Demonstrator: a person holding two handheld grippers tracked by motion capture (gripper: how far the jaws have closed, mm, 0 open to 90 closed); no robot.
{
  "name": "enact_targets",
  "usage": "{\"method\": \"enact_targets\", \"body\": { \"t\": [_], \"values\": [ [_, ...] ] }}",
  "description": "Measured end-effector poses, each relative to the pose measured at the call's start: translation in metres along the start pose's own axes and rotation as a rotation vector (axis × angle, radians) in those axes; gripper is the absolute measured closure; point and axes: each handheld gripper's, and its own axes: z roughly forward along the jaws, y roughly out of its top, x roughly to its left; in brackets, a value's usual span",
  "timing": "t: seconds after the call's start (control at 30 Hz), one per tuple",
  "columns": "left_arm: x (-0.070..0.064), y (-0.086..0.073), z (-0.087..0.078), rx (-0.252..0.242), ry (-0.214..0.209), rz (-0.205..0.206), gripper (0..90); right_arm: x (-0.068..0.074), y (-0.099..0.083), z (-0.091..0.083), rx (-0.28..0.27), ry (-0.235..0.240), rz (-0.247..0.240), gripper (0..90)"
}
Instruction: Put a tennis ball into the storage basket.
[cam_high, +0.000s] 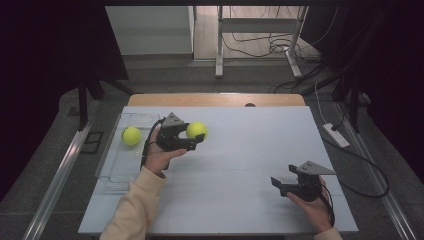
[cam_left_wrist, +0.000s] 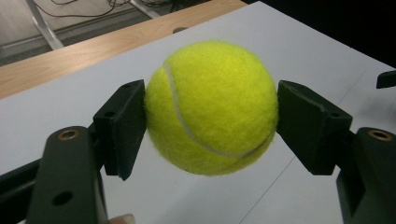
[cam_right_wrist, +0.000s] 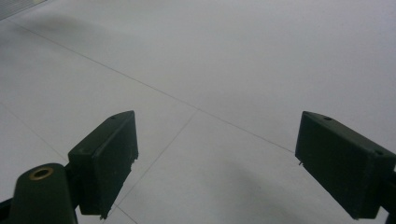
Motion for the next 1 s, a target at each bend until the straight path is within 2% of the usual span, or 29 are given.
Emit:
{"method": "enact_targets", "body": {
  "t": [0.4, 1.0],
  "values": [
    [0.006, -0.004, -0.014, -0.017, 0.020, -0.014, 28.3, 0.000, 0.000, 0.000, 0.000, -0.003, 0.003, 13.2],
    [0.012, -0.010, -0.024, -0.020, 0.048, -0.022, 28.3, 0.000, 0.000, 0.000, 0.005, -0.005, -0.001, 13.3]
  ]
}}
